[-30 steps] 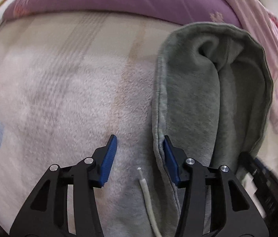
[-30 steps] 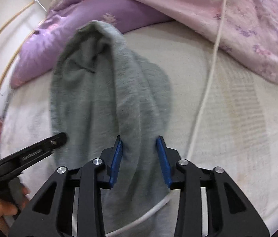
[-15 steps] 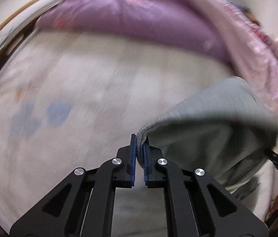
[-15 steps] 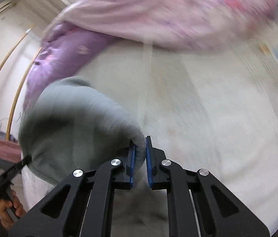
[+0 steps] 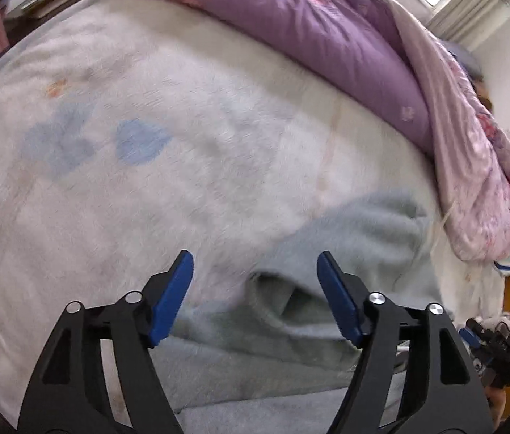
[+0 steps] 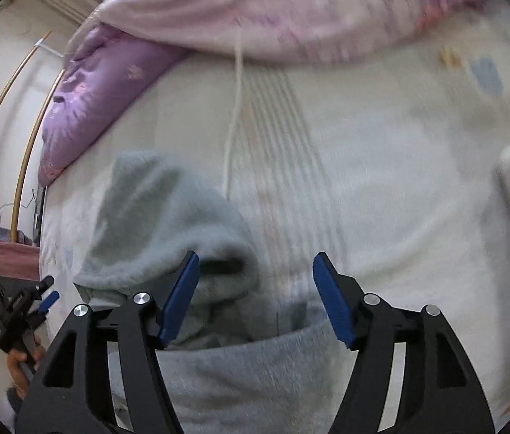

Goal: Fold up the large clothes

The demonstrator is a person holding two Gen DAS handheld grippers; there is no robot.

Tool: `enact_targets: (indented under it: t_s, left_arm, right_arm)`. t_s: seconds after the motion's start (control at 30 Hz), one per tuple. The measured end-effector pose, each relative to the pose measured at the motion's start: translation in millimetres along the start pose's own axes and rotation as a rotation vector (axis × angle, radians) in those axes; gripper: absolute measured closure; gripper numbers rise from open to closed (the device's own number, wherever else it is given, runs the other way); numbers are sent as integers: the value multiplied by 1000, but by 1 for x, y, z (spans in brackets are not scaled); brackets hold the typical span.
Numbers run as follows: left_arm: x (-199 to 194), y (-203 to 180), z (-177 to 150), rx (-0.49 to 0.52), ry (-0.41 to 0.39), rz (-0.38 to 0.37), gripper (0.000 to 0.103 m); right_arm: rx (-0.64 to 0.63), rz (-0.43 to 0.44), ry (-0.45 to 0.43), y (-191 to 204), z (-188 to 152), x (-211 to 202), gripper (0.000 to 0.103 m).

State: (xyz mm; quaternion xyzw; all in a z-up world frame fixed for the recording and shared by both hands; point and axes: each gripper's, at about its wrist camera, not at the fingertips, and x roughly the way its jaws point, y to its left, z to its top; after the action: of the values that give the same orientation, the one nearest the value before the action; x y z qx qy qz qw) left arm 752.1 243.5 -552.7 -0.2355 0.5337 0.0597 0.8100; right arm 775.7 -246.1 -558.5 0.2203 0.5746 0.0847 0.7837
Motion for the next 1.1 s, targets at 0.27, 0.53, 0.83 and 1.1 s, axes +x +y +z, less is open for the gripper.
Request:
enact_targets:
  t_s: [0.27,0.53,0.83,1.1]
  left_arm:
    - [110,-83,35,134,168,-35,30]
    - [166,-115,32,277,195,118,50]
    - [79,-110,23,282,-33,-9,100]
    - [-44,-79,-55,265,-159,-96,100]
  right_arm:
    - [-117,114,44,56,47,78,33]
    - [-223,84,130,89,57,151,61]
    - [-327,204,-30,106,40,78,92]
    - [-458,223,-149,130,-53,-26,92]
